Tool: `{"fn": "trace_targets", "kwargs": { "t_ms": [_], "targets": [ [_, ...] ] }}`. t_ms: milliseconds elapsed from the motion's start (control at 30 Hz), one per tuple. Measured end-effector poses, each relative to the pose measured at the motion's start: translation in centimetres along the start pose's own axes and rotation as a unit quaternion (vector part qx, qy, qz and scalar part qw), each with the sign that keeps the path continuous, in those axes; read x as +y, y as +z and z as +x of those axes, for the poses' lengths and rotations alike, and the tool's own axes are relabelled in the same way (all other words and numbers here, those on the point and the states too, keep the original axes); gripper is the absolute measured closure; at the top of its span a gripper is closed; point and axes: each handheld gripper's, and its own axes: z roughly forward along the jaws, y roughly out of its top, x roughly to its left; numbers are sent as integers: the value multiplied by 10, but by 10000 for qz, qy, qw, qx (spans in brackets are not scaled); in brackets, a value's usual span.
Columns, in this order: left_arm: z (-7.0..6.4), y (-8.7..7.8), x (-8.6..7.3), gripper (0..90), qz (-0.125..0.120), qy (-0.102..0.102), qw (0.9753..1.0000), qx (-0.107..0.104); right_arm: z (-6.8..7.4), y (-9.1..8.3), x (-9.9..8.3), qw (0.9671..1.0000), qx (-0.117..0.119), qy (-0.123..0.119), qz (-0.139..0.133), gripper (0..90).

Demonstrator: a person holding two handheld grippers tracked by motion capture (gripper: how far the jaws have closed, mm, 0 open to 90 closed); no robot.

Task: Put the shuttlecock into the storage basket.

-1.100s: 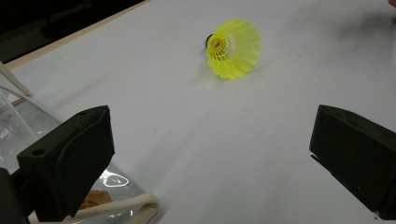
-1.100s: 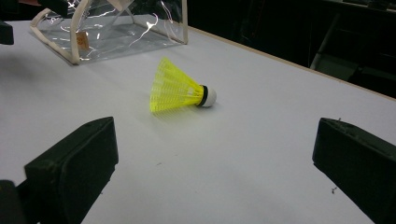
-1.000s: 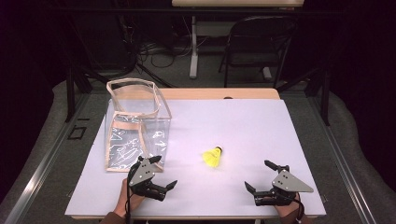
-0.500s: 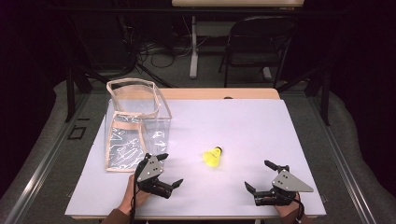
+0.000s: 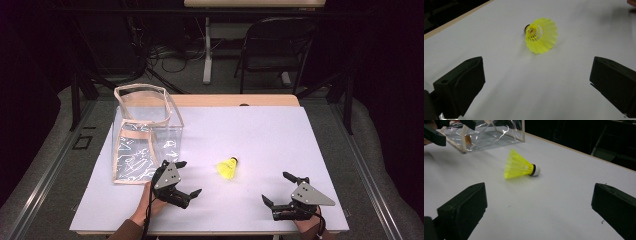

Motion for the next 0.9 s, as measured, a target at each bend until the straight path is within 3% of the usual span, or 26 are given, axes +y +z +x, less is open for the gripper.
{"fn": "trace_targets", "kwargs": {
  "t_ms": [900],
  "targets": [
    [6, 28, 15, 0, 302, 9, 9994, -140, 0, 0, 0, 10000, -3, -12, 35, 0]
  ]
}}
